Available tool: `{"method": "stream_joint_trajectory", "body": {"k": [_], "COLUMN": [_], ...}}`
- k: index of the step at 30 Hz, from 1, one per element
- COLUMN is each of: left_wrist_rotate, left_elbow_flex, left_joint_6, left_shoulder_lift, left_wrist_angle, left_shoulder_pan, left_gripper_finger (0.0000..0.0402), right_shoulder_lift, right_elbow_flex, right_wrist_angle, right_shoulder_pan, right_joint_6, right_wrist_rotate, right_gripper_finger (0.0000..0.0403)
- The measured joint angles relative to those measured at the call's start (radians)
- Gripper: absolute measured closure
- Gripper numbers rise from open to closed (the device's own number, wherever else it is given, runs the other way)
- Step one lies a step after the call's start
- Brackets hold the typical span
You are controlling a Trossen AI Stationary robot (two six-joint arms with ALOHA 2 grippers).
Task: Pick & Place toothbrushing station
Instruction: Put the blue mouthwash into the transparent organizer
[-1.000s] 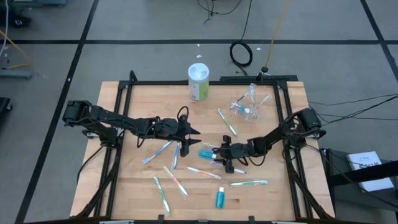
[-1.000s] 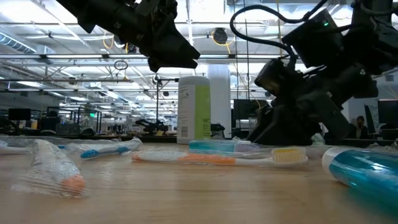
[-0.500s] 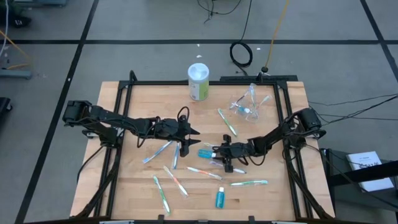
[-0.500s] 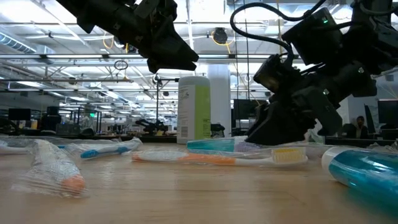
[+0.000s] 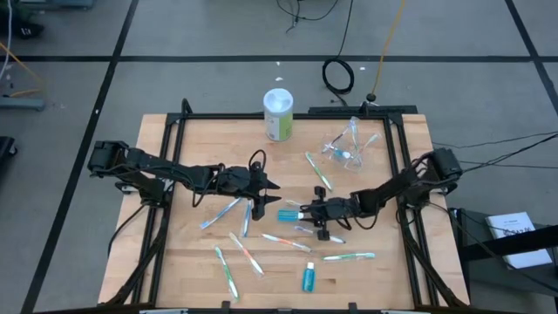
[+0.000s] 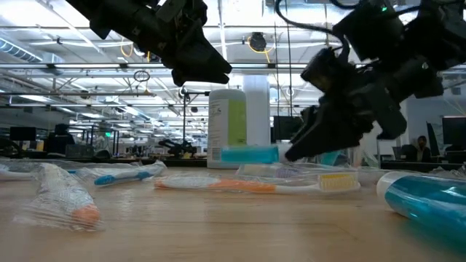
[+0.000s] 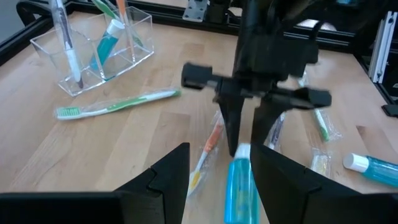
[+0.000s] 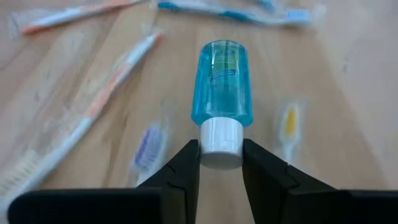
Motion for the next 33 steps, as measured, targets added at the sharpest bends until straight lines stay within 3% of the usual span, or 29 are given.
{"method": "stream_joint_trajectory", "body": {"k": [5, 11, 16, 21, 29, 33], "left_wrist_rotate": [0.0, 0.0, 0.0, 0.0, -0.001, -0.001], "left_elbow_flex": [0.0, 0.0, 0.0, 0.0, 0.0, 0.0], "left_joint_6": [-0.001, 0.01, 0.005, 0.005, 0.007, 0.008], "left_shoulder_lift": [0.0, 0.0, 0.0, 0.0, 0.0, 0.0], "left_wrist_angle": [-0.003, 0.01, 0.026, 0.026, 0.023, 0.023], "left_shoulder_pan": [0.0, 0.003, 0.01, 0.01, 0.01, 0.01], "left_gripper_finger": [0.0227, 0.0227, 0.0227, 0.0227, 0.0227, 0.0227], "right_shoulder_lift": [-0.197, -0.399, -0.415, -0.401, -0.416, -0.416], "right_elbow_flex": [0.006, 0.161, 0.385, 0.568, 0.633, 0.579], "right_wrist_angle": [-0.245, -0.758, -1.204, -1.583, -1.848, -1.796], "right_shoulder_pan": [-0.002, -0.037, -0.086, -0.174, -0.372, -0.454], "right_joint_6": [-0.089, -0.209, -0.368, -0.491, -0.536, -0.677], "right_wrist_rotate": [0.07, 0.075, 0.092, 0.235, 0.311, 0.319], "right_gripper_finger": [0.0316, 0.0316, 0.0316, 0.0316, 0.0316, 0.0316]}}
